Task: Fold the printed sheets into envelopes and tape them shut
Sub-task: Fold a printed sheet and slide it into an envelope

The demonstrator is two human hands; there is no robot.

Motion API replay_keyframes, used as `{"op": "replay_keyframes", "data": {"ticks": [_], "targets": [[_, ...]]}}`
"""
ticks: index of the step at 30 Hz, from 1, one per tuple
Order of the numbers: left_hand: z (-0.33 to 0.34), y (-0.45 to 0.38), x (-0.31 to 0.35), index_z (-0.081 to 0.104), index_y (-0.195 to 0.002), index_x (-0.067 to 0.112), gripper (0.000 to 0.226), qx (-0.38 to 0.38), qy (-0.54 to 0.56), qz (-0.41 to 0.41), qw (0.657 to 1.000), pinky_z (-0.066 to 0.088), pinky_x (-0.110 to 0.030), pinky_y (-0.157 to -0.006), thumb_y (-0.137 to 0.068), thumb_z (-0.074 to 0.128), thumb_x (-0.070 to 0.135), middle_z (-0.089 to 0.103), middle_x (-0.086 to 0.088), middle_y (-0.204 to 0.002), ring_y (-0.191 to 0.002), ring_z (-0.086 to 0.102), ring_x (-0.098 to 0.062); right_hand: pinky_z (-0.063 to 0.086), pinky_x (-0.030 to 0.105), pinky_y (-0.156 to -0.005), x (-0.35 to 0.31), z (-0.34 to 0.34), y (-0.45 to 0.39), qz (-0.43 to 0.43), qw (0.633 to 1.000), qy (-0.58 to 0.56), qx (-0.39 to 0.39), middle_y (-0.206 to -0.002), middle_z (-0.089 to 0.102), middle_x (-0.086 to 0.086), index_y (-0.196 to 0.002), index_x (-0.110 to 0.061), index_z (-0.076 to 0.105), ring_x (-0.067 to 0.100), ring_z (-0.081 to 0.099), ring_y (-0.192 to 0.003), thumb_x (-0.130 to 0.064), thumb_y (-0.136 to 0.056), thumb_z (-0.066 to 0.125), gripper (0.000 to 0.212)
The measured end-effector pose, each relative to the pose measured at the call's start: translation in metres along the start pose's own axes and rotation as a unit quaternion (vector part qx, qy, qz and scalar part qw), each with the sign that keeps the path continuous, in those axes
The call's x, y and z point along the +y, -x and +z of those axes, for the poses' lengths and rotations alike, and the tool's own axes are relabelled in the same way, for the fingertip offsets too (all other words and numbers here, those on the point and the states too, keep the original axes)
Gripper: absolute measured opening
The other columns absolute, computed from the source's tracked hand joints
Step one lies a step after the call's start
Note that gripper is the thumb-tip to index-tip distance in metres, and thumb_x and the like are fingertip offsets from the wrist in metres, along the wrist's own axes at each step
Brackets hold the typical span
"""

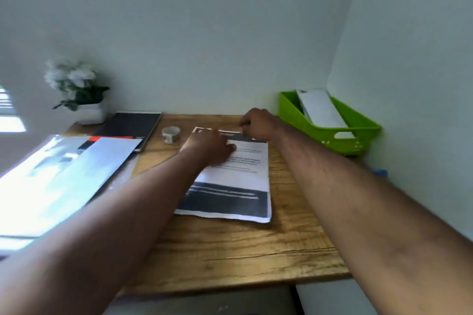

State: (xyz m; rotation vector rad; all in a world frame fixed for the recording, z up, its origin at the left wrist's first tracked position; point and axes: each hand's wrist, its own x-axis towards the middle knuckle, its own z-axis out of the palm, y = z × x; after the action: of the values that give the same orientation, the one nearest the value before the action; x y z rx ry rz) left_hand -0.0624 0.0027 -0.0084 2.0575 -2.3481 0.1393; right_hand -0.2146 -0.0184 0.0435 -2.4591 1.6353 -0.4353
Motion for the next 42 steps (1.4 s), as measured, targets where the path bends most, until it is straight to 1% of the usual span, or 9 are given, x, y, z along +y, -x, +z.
{"op": "replay_keyframes", "data": {"ticks": [5,9,14,19,23,27,33,37,42], "targets": [[0.008,0.019,-0.006,0.061,-0.124,0.023,0.05,0.083,0.037,-0.021,0.996,0.032,-0.051,-0.105,-0.093,0.037,0.055,0.053,-0.01,-0.135,-0.126,0.047,-0.033,0.038,0.023,-0.089,0.006,0.036,0.002,-0.001,0.999,-0.039,-0.033,-0.129,0.059,0.007,-0.124,-0.012,0.06,0.024,0.053,-0.119,-0.017,-0.092,0.058,0.032],[0.01,0.012,-0.028,0.063,-0.117,0.022,0.035,0.093,0.112,-0.021,0.989,0.044,-0.045,-0.096,-0.09,0.053,0.042,0.059,-0.01,-0.126,-0.115,0.056,-0.033,0.04,0.028,-0.096,0.024,0.042,0.0,0.022,0.995,-0.094,-0.009,-0.128,0.059,0.008,-0.13,-0.014,0.056,0.025,0.055,-0.118,-0.022,-0.088,0.066,0.043],[0.011,0.006,-0.035,0.046,-0.137,0.028,0.058,0.133,0.141,-0.018,0.981,0.036,-0.05,-0.106,-0.084,0.065,0.042,0.049,-0.009,-0.135,-0.126,0.043,-0.033,0.046,0.037,-0.099,0.03,0.032,-0.015,0.057,0.987,-0.145,-0.029,-0.119,0.063,0.001,-0.129,-0.021,0.057,0.02,0.059,-0.108,-0.013,-0.068,0.083,0.067],[0.005,0.008,-0.029,0.023,-0.15,0.035,0.084,0.227,0.073,-0.028,0.971,0.018,-0.054,-0.11,-0.081,0.07,0.025,0.021,-0.007,-0.154,-0.141,0.017,-0.033,0.033,0.038,-0.086,0.019,0.028,-0.012,-0.074,0.99,0.068,0.094,-0.094,0.056,-0.003,-0.099,-0.026,0.066,0.022,0.057,-0.098,-0.028,-0.073,0.075,0.027],[-0.001,0.008,-0.028,0.064,-0.115,0.029,0.035,0.302,0.012,-0.017,0.953,0.008,-0.057,-0.109,-0.084,0.063,0.015,0.055,0.0,-0.133,-0.134,0.036,-0.028,0.02,0.042,-0.091,0.015,0.03,-0.007,-0.125,0.956,0.174,0.201,-0.102,0.062,-0.001,-0.096,-0.023,0.064,0.023,0.054,-0.104,-0.03,-0.08,0.066,0.017],[-0.009,0.013,-0.022,0.066,-0.083,0.02,0.016,0.369,-0.009,0.0,0.929,0.004,-0.052,-0.107,-0.083,0.056,0.008,0.069,0.003,-0.093,-0.112,0.056,-0.026,0.019,0.04,-0.088,0.015,0.028,-0.002,-0.128,0.943,0.194,0.237,-0.094,0.065,-0.001,-0.082,-0.022,0.059,0.025,0.058,-0.098,-0.018,-0.08,0.063,0.006],[-0.005,0.019,-0.011,0.061,-0.089,0.024,0.012,0.113,0.081,0.014,0.99,0.006,-0.057,-0.115,-0.082,0.054,0.03,0.066,0.001,-0.102,-0.105,0.059,-0.023,0.041,0.03,-0.08,0.014,0.029,0.007,-0.098,0.989,0.111,0.003,-0.101,0.06,-0.008,-0.093,-0.027,0.063,0.018,0.056,-0.098,-0.022,-0.084,0.063,0.011],[0.001,0.016,-0.014,0.065,-0.087,0.021,0.018,0.042,0.287,-0.048,0.956,-0.012,-0.058,-0.115,-0.083,0.049,0.026,0.066,0.001,-0.093,-0.098,0.05,-0.019,0.042,0.029,-0.073,0.013,0.025,0.009,-0.086,0.99,0.076,-0.077,-0.094,0.056,-0.009,-0.095,-0.025,0.063,0.014,0.054,-0.09,-0.038,-0.083,0.065,0.018],[0.015,0.008,-0.016,0.064,-0.1,0.018,0.024,0.045,0.332,-0.014,0.942,0.043,-0.043,-0.102,-0.09,0.043,0.022,0.065,-0.006,-0.108,-0.104,0.058,-0.024,0.047,0.032,-0.082,0.009,0.027,0.01,-0.051,0.993,0.06,-0.089,-0.102,0.062,-0.003,-0.101,-0.022,0.063,0.016,0.057,-0.095,-0.049,-0.087,0.058,0.031]]}}
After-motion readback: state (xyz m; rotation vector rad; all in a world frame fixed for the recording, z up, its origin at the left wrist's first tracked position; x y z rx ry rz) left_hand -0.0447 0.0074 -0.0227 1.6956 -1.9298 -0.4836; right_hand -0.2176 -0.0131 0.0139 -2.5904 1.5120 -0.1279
